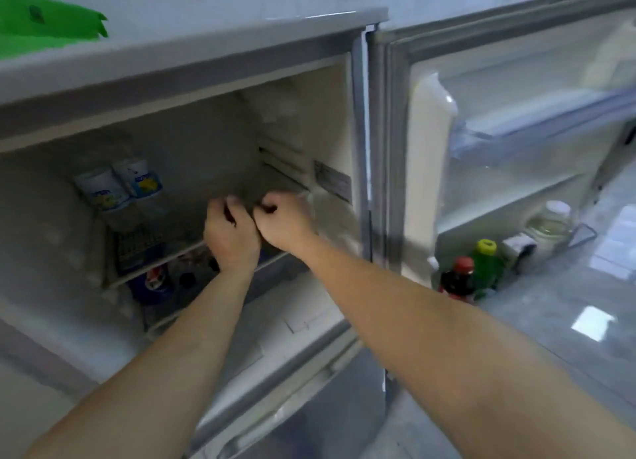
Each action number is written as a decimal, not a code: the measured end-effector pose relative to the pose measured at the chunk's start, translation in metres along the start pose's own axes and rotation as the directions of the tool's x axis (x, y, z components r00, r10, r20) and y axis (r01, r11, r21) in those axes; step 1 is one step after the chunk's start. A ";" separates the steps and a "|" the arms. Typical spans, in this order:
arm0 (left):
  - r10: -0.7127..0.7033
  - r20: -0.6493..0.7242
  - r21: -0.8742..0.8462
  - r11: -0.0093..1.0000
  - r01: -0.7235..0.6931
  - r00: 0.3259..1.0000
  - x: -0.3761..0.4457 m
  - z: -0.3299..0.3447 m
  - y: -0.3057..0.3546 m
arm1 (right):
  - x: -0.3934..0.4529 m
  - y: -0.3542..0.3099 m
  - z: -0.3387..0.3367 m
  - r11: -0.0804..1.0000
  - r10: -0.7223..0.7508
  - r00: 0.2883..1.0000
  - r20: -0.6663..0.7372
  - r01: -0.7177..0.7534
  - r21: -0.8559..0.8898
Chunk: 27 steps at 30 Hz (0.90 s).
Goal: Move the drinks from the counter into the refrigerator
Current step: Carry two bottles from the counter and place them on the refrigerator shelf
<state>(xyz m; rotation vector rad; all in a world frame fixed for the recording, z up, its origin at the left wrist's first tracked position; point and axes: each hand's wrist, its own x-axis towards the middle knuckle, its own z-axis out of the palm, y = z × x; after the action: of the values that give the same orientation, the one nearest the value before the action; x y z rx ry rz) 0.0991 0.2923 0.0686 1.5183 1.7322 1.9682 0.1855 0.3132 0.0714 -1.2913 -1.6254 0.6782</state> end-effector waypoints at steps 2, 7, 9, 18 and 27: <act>0.039 0.058 -0.059 0.998 -0.036 0.998 -0.041 0.015 0.022 | -0.042 0.017 -0.045 1.000 0.026 0.995 -0.096 -0.027 -0.006; 0.008 0.307 -0.183 0.982 0.051 0.952 -0.160 0.050 0.064 | -0.158 0.070 -0.164 0.990 0.114 0.939 -0.324 -0.136 -0.044; -0.005 0.420 -0.190 0.977 0.093 0.907 -0.208 0.064 0.077 | -0.204 0.094 -0.209 0.971 0.191 0.887 -0.419 -0.233 -0.050; 0.061 0.839 -0.111 0.992 0.060 0.541 -0.376 0.097 0.079 | -0.405 0.199 -0.320 0.748 0.585 0.393 -0.709 -0.600 0.284; -0.503 0.746 0.584 0.809 0.065 -0.437 -0.446 0.124 -0.016 | -0.551 0.272 -0.308 0.263 0.858 -0.173 -0.483 -0.660 0.704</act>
<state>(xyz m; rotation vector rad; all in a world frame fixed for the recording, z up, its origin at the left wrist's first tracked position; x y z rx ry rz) 0.3995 0.0959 -0.2241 1.4518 1.1028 -0.3749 0.5952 -0.1645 -0.2043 -1.9661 0.3477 0.6491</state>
